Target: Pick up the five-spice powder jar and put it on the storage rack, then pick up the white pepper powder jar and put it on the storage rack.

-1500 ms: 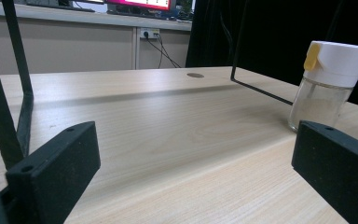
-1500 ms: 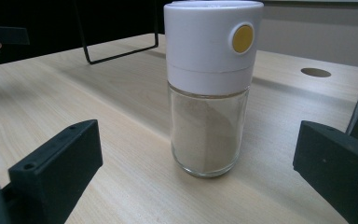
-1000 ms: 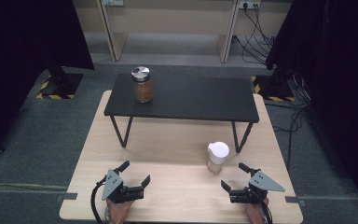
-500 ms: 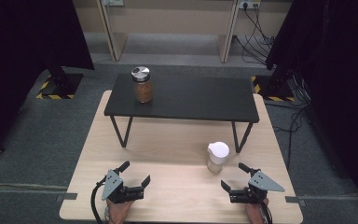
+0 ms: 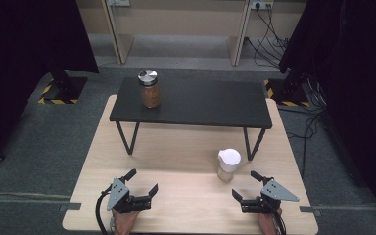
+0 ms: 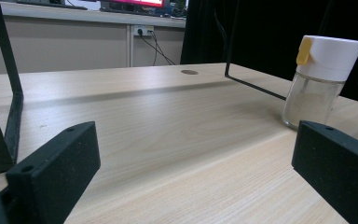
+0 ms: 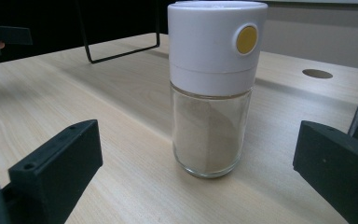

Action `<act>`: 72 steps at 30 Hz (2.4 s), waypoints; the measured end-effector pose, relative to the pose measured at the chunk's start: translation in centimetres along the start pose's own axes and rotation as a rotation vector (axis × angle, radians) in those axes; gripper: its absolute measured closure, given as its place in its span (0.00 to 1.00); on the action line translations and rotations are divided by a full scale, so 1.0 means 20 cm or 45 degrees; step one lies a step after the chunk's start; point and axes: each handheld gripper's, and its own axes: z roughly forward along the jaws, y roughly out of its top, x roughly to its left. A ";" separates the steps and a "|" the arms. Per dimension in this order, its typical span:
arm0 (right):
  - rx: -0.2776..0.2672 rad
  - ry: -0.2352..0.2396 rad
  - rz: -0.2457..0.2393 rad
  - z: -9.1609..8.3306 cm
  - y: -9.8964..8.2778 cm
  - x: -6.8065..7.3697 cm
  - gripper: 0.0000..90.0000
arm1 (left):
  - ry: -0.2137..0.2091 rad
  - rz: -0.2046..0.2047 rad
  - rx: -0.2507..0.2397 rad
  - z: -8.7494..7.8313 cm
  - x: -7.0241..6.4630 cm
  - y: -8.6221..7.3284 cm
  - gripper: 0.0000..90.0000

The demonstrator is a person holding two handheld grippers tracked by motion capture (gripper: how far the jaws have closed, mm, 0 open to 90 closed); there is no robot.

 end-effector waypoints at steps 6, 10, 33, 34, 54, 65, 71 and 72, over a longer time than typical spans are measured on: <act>-0.003 -0.004 0.005 0.00 0.00 0.00 0.01 | 0.001 -0.007 -0.002 0.00 0.00 0.00 0.00; -0.001 0.000 -0.001 0.00 0.00 0.00 0.01 | -0.001 0.001 0.002 0.00 0.00 0.00 0.00; 0.004 -0.004 -0.009 0.00 0.00 0.01 0.01 | -0.009 0.008 0.004 0.00 0.00 0.00 0.00; 0.004 -0.003 -0.009 0.00 0.00 0.01 0.01 | -0.010 0.008 0.005 0.00 0.00 0.00 0.00; -0.062 -0.074 0.027 -0.02 -0.03 0.04 0.00 | -0.025 0.022 0.012 0.01 0.01 0.01 0.00; -0.102 -0.093 0.025 0.00 -0.05 0.05 0.01 | -0.028 0.020 0.014 0.01 0.01 0.01 0.00; -0.175 -0.106 0.064 0.04 -0.07 0.06 0.01 | -0.031 0.018 0.014 0.01 0.01 0.01 0.00; -0.181 -0.110 0.067 0.05 -0.08 0.06 0.01 | -0.032 0.018 0.015 0.01 0.01 0.01 0.00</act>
